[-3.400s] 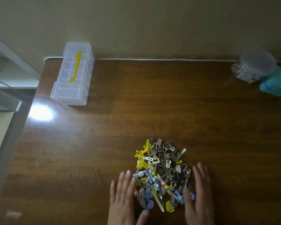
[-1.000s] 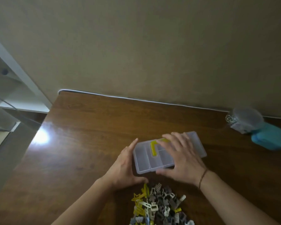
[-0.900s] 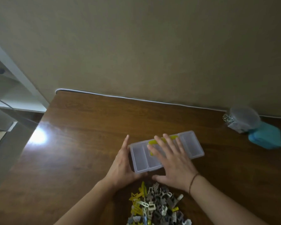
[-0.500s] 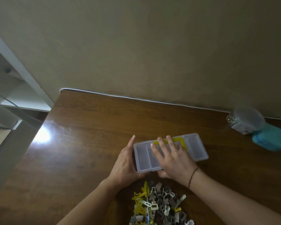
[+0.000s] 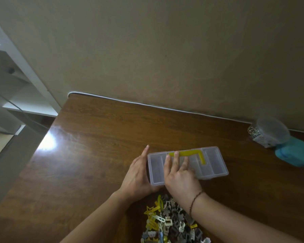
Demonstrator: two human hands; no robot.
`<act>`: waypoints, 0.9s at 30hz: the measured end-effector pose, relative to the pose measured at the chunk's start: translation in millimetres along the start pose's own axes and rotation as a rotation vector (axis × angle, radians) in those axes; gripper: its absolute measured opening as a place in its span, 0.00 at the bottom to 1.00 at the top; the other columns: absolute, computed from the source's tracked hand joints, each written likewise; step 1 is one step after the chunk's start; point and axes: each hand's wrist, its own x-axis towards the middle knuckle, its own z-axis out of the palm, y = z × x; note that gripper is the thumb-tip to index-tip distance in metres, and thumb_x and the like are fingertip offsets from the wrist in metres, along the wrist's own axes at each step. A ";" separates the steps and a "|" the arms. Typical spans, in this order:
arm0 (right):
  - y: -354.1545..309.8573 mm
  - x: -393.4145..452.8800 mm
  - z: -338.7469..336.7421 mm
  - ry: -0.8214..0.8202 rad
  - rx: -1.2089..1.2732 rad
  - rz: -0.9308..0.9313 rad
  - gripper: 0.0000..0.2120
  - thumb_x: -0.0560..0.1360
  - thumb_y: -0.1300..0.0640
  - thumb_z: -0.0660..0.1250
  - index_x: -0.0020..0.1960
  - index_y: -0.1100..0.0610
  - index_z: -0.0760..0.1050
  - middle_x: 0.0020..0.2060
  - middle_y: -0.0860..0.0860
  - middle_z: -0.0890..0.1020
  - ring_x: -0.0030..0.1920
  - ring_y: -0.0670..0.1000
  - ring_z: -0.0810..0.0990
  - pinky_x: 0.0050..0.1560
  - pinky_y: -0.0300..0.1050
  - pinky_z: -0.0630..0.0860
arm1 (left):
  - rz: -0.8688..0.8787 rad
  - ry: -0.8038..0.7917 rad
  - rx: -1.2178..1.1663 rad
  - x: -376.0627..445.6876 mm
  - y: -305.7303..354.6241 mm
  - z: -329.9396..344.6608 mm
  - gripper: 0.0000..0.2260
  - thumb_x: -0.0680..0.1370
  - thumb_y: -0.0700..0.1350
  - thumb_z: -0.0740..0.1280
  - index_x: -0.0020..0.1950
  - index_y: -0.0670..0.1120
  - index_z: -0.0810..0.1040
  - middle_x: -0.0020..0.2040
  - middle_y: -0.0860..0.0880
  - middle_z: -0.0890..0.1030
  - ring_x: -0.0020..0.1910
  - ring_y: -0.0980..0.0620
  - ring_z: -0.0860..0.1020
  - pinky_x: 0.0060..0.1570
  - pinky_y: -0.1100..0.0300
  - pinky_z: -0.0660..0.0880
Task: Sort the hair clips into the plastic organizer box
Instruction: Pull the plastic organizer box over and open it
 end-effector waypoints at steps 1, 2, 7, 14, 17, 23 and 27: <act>-3.6 -0.2 -0.3 -0.010 0.013 0.024 0.32 0.82 0.60 0.56 0.73 0.72 0.38 0.69 0.78 0.47 0.67 0.77 0.62 0.54 0.63 0.78 | 0.004 -0.002 0.006 -0.4 0.1 0.2 0.59 0.62 0.68 0.76 0.77 0.56 0.38 0.77 0.52 0.63 0.71 0.62 0.59 0.73 0.63 0.54; -5.2 -0.8 -0.2 -0.015 0.021 0.038 0.33 0.82 0.60 0.56 0.72 0.73 0.36 0.69 0.78 0.47 0.68 0.77 0.62 0.55 0.64 0.78 | 0.014 0.001 0.010 -0.8 -0.2 0.3 0.58 0.62 0.67 0.76 0.77 0.56 0.39 0.76 0.53 0.63 0.70 0.63 0.59 0.72 0.64 0.53; -0.1 -6.7 -18.0 -0.079 0.014 0.060 0.39 0.79 0.53 0.62 0.76 0.67 0.40 0.74 0.72 0.50 0.71 0.73 0.61 0.55 0.62 0.76 | 0.064 0.007 0.034 0.1 -1.0 0.2 0.56 0.64 0.67 0.75 0.80 0.47 0.48 0.69 0.70 0.54 0.67 0.74 0.55 0.73 0.63 0.53; 85.6 9.0 -53.5 0.324 0.068 -0.077 0.24 0.78 0.43 0.58 0.71 0.49 0.64 0.64 0.49 0.76 0.65 0.54 0.72 0.64 0.56 0.68 | 0.054 -0.038 0.053 1.9 -0.3 -4.3 0.60 0.64 0.64 0.76 0.80 0.50 0.38 0.74 0.64 0.54 0.71 0.66 0.56 0.73 0.64 0.50; 109.3 30.3 -39.7 0.478 0.152 0.203 0.26 0.77 0.43 0.61 0.73 0.49 0.64 0.70 0.50 0.71 0.72 0.57 0.64 0.71 0.60 0.59 | 0.028 -0.046 0.027 0.8 -2.9 -2.3 0.63 0.64 0.62 0.77 0.75 0.58 0.27 0.74 0.61 0.61 0.73 0.60 0.58 0.74 0.60 0.52; 115.2 46.6 39.4 0.077 0.746 0.446 0.29 0.79 0.38 0.52 0.77 0.48 0.55 0.78 0.51 0.56 0.77 0.56 0.52 0.72 0.60 0.56 | 0.038 -0.064 0.045 0.1 -6.9 -4.4 0.62 0.66 0.58 0.78 0.76 0.59 0.27 0.76 0.64 0.52 0.78 0.51 0.57 0.77 0.51 0.55; 113.1 24.9 64.8 0.226 0.801 0.430 0.26 0.80 0.38 0.50 0.73 0.48 0.64 0.76 0.48 0.62 0.78 0.52 0.48 0.74 0.59 0.52 | 0.065 -0.138 0.040 -1.5 -2.0 -10.6 0.58 0.71 0.53 0.77 0.77 0.55 0.29 0.72 0.68 0.44 0.73 0.66 0.50 0.78 0.49 0.51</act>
